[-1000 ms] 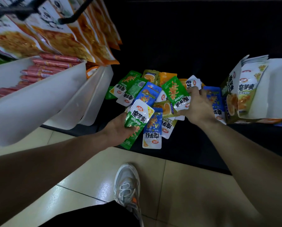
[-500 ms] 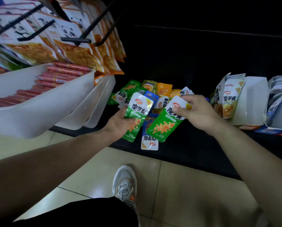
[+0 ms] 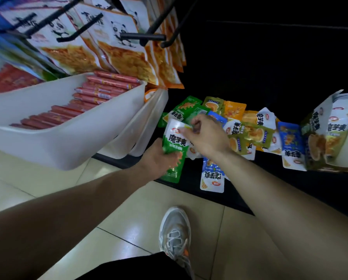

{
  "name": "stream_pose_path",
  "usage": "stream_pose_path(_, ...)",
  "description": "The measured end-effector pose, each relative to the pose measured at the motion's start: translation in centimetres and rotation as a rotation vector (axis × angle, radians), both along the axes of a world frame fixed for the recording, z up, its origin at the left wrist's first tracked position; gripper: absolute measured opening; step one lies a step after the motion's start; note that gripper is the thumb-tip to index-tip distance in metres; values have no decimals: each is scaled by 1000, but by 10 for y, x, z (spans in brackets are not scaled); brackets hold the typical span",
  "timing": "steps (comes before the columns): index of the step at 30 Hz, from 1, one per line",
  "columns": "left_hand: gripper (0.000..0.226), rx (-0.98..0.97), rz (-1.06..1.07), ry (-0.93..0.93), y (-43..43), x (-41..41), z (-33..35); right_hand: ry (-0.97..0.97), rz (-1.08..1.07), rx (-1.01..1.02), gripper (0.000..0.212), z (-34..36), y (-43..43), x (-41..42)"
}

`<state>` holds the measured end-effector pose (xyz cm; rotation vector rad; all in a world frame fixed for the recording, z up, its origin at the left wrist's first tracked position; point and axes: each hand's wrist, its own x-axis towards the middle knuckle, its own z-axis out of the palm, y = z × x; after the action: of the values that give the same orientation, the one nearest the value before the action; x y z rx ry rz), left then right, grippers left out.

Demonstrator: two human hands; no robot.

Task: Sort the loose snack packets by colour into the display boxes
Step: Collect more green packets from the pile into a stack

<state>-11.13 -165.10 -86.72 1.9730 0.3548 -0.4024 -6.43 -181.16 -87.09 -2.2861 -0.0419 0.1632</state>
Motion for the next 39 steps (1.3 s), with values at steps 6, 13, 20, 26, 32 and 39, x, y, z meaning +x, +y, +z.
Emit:
stream_pose_path(6,41,-222,144,-4,31,14,-14,81,464,-637,62,-54,4,23)
stream_pose_path(13,34,-102,156,6,41,21,-21,-68,405,-815,44,-62,-21,9)
stream_pose_path(20,29,-8,138,17,37,19,-19,65,462,-716,85,-65,-44,36)
stream_pose_path(26,27,-47,101,45,27,15,-16,-98,438,-730,46,-65,-51,34)
stream_pose_path(32,21,-6,95,57,19,12,-12,-303,327,-683,42,-53,-54,42)
stream_pose_path(39,20,23,81,53,2,14,10,-296,45,-142,18,-3,-56,54)
